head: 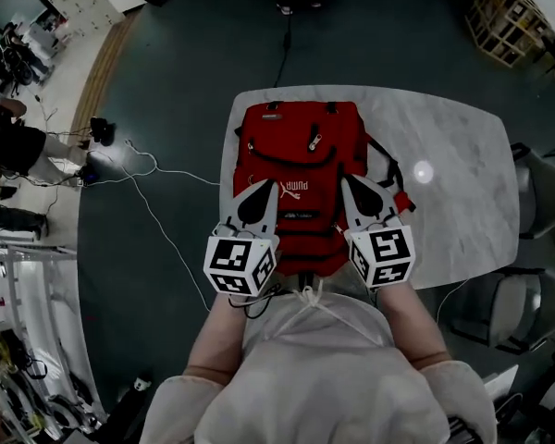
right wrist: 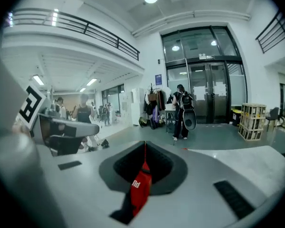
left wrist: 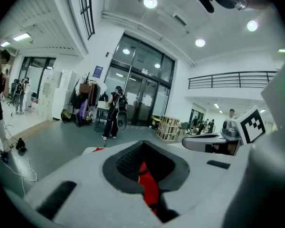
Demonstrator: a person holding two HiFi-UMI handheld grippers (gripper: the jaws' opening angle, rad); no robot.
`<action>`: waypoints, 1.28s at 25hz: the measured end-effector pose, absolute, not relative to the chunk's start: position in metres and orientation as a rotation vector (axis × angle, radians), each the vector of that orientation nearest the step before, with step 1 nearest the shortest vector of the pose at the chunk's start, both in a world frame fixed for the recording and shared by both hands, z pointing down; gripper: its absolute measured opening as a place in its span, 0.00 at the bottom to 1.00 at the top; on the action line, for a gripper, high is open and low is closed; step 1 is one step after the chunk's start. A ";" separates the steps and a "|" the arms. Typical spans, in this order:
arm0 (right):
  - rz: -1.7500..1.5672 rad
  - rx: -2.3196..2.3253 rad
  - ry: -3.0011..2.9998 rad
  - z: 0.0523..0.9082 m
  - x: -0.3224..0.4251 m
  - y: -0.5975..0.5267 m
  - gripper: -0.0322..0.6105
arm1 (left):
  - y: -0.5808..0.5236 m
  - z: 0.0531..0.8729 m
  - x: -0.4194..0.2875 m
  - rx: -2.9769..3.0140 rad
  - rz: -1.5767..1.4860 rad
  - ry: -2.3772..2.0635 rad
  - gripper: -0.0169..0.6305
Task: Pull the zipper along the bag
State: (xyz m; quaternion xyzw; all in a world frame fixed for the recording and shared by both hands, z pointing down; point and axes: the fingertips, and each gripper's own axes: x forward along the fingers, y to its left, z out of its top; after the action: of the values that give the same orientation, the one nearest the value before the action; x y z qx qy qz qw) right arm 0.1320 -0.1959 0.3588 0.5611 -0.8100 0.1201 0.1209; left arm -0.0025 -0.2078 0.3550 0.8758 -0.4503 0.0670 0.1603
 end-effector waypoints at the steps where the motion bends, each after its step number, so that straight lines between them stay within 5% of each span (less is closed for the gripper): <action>1: 0.341 1.660 -2.384 0.351 0.132 -0.192 0.09 | -0.203 0.349 0.000 2.513 0.171 -1.275 0.06; 32: 0.203 1.723 -2.412 0.316 0.140 -0.147 0.09 | -0.161 0.309 0.029 2.685 0.183 -1.298 0.06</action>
State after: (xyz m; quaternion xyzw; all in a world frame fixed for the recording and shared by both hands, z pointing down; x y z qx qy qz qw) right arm 0.1396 -0.1471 0.3163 0.5777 -0.8090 0.0682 0.0850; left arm 0.0285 -0.1609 0.3086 0.8960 -0.4331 0.0612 0.0768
